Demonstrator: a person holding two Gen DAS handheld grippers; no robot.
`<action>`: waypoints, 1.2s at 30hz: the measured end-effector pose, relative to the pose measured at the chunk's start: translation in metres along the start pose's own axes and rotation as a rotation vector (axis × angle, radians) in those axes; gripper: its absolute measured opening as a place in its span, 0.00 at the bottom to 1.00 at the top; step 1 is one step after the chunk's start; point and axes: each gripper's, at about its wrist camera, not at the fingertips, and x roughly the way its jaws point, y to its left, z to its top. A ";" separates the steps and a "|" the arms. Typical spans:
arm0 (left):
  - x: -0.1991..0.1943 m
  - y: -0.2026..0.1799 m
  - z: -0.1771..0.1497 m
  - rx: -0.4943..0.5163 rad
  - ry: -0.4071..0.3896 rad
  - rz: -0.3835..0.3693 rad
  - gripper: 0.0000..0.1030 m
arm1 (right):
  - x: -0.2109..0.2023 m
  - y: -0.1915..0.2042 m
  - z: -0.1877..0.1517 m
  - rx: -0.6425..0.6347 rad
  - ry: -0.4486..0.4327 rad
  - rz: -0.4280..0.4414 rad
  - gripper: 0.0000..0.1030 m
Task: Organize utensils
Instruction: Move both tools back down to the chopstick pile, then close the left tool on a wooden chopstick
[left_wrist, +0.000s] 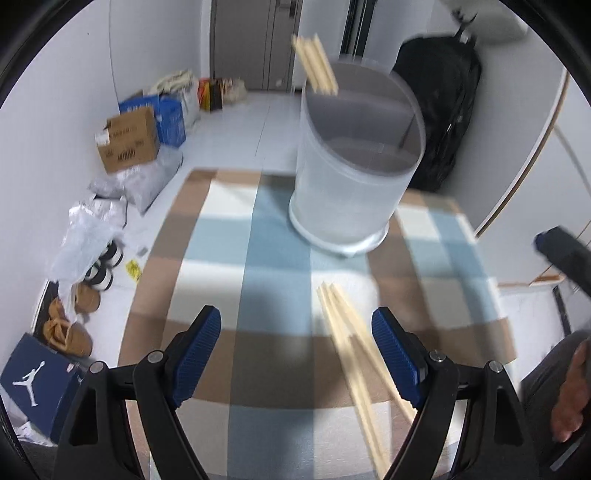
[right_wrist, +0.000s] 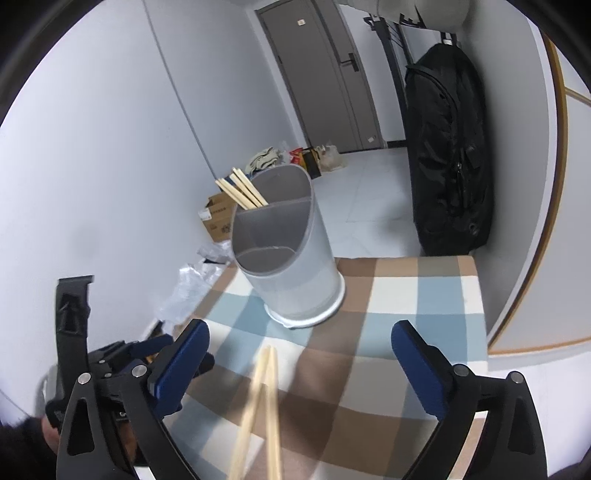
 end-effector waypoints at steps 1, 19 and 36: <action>0.004 -0.001 -0.001 0.009 0.013 0.004 0.78 | 0.001 -0.003 0.001 0.016 0.007 0.013 0.97; 0.038 -0.015 -0.007 0.017 0.197 0.149 0.78 | -0.002 -0.018 0.006 0.083 0.002 0.071 0.97; 0.056 -0.022 0.015 -0.012 0.236 0.106 0.34 | -0.008 -0.028 0.008 0.139 -0.004 0.099 0.97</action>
